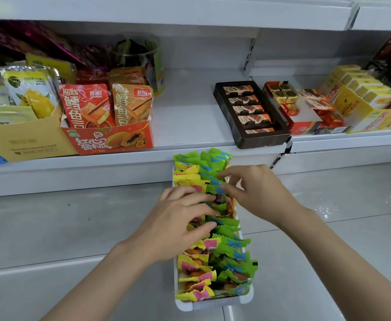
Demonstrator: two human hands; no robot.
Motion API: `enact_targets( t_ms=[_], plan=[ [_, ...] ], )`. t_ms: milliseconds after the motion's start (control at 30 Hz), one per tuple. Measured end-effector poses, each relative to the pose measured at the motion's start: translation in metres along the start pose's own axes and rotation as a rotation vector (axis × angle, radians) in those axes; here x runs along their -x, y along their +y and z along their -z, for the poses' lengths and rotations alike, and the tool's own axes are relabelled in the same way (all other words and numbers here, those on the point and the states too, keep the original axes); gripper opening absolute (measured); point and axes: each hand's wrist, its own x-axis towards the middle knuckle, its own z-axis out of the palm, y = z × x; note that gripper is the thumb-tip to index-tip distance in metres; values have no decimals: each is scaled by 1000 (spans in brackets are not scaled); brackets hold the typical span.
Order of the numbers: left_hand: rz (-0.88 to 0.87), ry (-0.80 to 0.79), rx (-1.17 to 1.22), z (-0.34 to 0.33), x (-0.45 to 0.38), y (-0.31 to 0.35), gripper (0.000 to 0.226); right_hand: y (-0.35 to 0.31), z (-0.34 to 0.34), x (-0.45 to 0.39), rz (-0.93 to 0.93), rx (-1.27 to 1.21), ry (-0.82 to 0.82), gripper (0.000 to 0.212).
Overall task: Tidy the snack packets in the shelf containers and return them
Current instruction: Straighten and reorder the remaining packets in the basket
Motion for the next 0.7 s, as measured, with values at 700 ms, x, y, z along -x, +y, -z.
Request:
enact_targets(
  t_ms=[700],
  plan=[
    [-55, 31, 35, 3, 1, 4, 48, -8, 81, 2, 4, -476, 94, 15]
  ],
)
